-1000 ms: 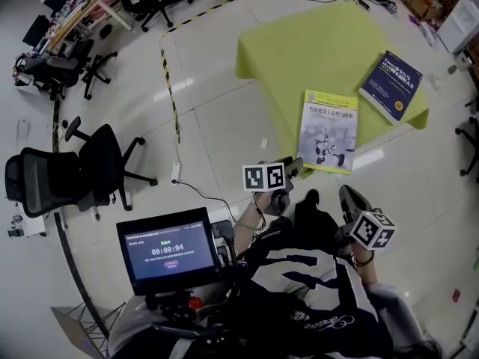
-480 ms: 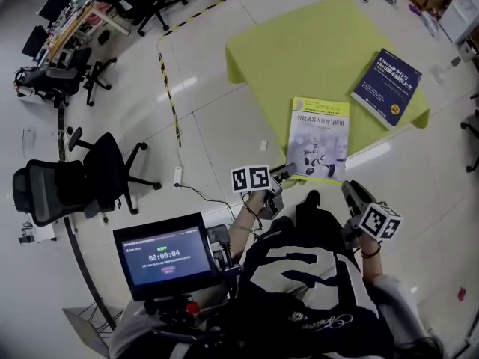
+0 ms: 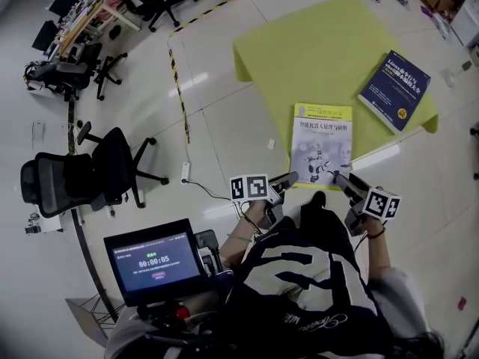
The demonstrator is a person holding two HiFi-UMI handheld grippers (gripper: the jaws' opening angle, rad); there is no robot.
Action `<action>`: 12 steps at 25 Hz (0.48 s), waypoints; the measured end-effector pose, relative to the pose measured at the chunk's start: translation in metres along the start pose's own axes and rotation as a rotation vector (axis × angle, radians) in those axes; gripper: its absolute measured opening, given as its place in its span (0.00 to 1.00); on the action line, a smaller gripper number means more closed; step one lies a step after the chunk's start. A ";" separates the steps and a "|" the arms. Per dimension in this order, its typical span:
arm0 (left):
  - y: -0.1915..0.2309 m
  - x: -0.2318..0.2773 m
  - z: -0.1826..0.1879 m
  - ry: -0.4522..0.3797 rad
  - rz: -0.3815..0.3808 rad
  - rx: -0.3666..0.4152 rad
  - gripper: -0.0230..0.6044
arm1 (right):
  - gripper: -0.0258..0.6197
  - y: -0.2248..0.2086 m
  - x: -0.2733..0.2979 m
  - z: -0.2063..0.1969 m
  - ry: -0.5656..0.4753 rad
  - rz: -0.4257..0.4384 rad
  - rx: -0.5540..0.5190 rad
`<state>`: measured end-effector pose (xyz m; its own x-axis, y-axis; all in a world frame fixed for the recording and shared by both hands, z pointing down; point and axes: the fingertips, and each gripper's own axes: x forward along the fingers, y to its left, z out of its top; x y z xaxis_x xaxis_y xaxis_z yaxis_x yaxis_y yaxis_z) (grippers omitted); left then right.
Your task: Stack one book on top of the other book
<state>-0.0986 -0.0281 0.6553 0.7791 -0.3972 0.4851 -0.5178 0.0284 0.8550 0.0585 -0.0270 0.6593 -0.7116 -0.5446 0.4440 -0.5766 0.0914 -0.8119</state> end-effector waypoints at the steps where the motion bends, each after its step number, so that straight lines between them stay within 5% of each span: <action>1: 0.001 -0.003 -0.005 0.001 0.001 -0.008 0.18 | 0.45 -0.002 0.004 -0.002 0.014 0.013 0.014; 9: -0.003 -0.015 -0.034 0.039 0.000 -0.102 0.17 | 0.43 -0.009 0.026 0.007 0.105 0.147 0.153; 12: 0.003 -0.016 -0.039 0.042 0.018 -0.095 0.17 | 0.21 0.000 0.030 0.007 0.119 0.224 0.155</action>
<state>-0.0984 0.0141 0.6574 0.7852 -0.3569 0.5061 -0.4975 0.1231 0.8587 0.0397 -0.0489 0.6696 -0.8613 -0.4230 0.2814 -0.3385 0.0647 -0.9387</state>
